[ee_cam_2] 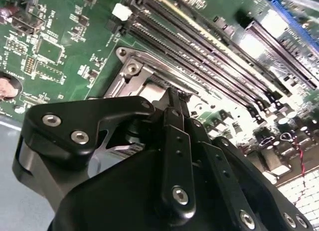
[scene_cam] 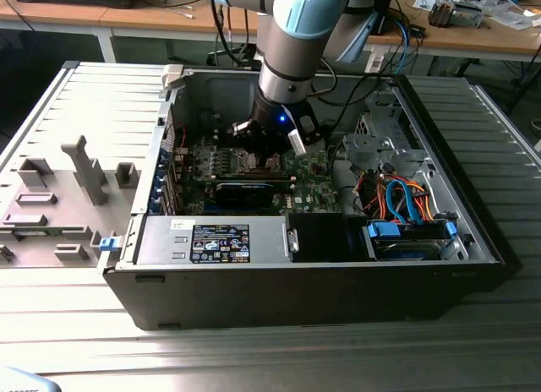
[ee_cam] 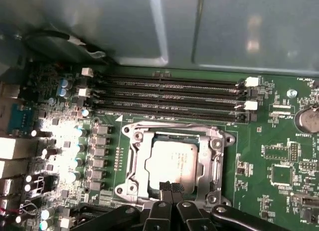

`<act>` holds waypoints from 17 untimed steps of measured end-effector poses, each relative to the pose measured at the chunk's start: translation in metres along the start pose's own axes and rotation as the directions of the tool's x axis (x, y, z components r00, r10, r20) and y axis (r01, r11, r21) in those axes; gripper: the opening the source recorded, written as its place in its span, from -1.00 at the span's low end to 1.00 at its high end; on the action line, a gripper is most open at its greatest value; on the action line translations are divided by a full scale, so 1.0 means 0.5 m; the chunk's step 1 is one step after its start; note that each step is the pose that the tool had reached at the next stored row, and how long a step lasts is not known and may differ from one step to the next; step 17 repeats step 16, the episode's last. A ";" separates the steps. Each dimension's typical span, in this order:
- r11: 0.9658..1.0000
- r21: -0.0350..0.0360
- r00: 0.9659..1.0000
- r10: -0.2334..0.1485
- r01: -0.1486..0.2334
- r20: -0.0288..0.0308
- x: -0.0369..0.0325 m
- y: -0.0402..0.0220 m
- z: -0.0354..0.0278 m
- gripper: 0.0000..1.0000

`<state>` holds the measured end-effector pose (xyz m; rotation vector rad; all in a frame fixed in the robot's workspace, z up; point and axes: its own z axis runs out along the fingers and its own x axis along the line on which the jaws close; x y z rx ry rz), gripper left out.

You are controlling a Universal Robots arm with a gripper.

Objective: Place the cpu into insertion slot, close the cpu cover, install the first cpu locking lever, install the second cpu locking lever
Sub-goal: 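Install the second cpu locking lever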

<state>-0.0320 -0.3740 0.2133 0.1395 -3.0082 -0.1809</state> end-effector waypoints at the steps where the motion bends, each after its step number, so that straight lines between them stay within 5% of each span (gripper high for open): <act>1: 1.000 0.003 1.000 0.001 -0.001 0.000 -0.002 0.004 0.000 -0.79; 5: 1.000 0.022 1.000 0.003 -0.003 -0.002 -0.006 0.025 -0.007 -0.79; 9: 0.999 0.042 1.000 0.006 -0.006 -0.004 -0.004 0.036 -0.032 -0.79; 17: 0.999 0.044 1.000 0.006 -0.006 -0.004 -0.004 0.037 -0.039 -0.79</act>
